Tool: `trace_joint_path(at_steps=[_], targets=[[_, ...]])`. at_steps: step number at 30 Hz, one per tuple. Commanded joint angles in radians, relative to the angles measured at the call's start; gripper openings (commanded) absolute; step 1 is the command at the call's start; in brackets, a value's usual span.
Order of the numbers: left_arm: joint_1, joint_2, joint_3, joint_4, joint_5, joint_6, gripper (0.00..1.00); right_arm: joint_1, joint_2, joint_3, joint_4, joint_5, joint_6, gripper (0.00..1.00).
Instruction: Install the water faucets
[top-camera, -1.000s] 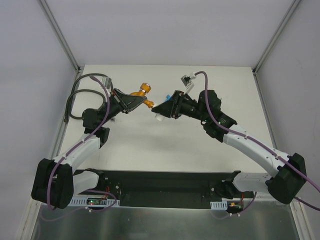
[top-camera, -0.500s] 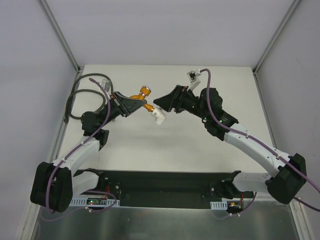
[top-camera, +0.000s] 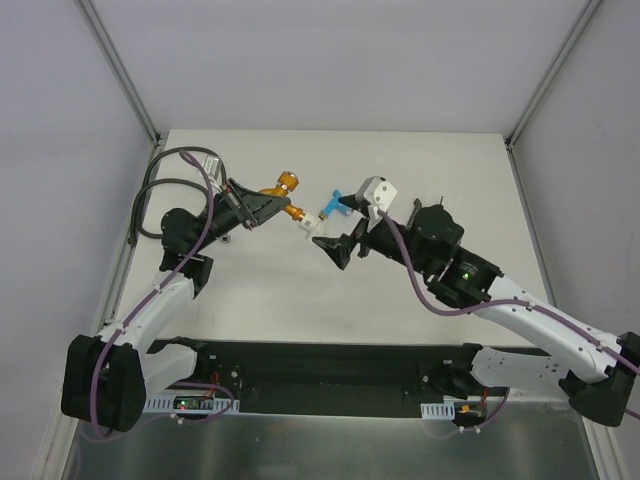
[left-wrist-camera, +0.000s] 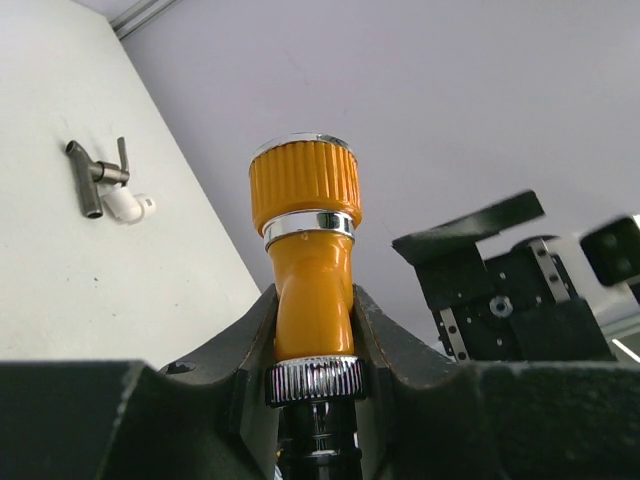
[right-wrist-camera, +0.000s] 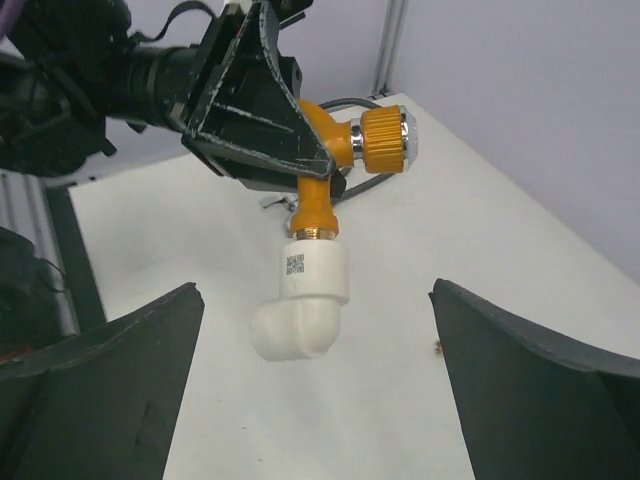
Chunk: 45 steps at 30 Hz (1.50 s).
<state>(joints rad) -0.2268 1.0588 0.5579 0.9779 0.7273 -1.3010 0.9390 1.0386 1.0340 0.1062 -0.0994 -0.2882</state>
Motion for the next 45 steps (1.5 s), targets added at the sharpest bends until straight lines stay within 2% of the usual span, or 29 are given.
trace_joint_path(at_steps=[1,10,23,26,29,30,32,34,35,38,39,41,45], targets=[[0.014,-0.025,0.077,-0.088,0.023,0.025,0.0,0.066,-0.006,-0.025,-0.011,0.159,-0.36,1.0],[0.02,-0.003,0.106,-0.131,0.063,0.014,0.0,0.142,0.109,0.03,-0.034,0.262,-0.482,1.0],[0.027,-0.002,0.111,-0.14,0.07,0.012,0.0,0.219,0.242,0.071,0.007,0.412,-0.551,1.0],[0.027,0.0,0.112,-0.14,0.073,0.014,0.0,0.219,0.255,0.069,0.035,0.434,-0.552,0.94],[0.027,-0.002,0.114,-0.14,0.075,0.019,0.0,0.219,0.262,0.073,0.049,0.437,-0.546,0.82],[0.027,-0.003,0.114,-0.14,0.075,0.02,0.0,0.219,0.264,0.075,0.049,0.435,-0.54,0.74],[0.027,-0.005,0.116,-0.139,0.075,0.026,0.0,0.219,0.268,0.081,0.05,0.434,-0.525,0.65],[0.027,-0.009,0.115,-0.136,0.073,0.034,0.0,0.219,0.27,0.084,0.05,0.425,-0.496,0.49],[0.027,-0.011,0.116,-0.136,0.075,0.037,0.0,0.218,0.268,0.086,0.05,0.42,-0.482,0.37],[0.027,-0.02,0.117,-0.13,0.072,0.063,0.0,0.216,0.268,0.093,0.047,0.406,-0.41,0.2],[0.027,-0.022,0.117,-0.125,0.073,0.075,0.0,0.213,0.267,0.095,0.046,0.389,-0.392,0.11],[0.027,-0.028,0.117,-0.119,0.07,0.089,0.0,0.21,0.261,0.101,0.046,0.366,-0.323,0.02],[0.027,-0.043,0.117,-0.099,0.069,0.137,0.0,0.192,0.241,0.123,0.027,0.281,-0.188,0.02]])
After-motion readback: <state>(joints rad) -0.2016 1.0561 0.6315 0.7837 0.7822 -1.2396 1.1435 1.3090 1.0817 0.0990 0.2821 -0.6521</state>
